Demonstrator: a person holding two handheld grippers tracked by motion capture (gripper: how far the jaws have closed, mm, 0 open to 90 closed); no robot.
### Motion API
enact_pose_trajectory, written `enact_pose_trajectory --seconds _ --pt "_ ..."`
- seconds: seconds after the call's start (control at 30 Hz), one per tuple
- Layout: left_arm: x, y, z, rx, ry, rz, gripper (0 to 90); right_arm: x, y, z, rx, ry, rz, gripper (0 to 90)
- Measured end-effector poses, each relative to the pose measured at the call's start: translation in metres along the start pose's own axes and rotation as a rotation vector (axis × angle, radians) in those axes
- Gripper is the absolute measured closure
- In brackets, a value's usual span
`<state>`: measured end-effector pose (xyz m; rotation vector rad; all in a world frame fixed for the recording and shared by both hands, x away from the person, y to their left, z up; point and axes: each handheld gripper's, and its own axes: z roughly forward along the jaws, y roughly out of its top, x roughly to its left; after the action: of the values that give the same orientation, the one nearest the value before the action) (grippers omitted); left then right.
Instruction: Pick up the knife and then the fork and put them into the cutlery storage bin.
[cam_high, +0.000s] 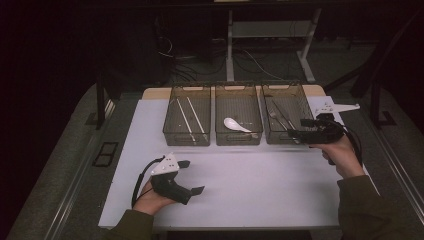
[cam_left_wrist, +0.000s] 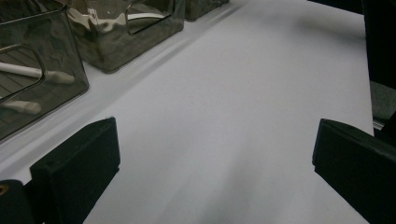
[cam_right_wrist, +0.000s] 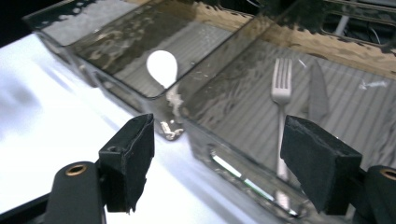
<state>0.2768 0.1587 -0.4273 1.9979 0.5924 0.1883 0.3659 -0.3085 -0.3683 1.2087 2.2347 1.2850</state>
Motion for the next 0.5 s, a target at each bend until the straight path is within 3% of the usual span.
enact_pose_trajectory --seconds 0.2,0.5 --pt "0.001 0.000 0.000 -0.004 0.001 -0.001 0.0 0.018 -0.014 -0.003 -0.019 -0.001 -0.038 19.3" --pt "0.006 0.000 0.000 -0.002 -0.002 0.011 0.0 0.030 -0.035 -0.006 -0.037 -0.029 -0.027 16.9"
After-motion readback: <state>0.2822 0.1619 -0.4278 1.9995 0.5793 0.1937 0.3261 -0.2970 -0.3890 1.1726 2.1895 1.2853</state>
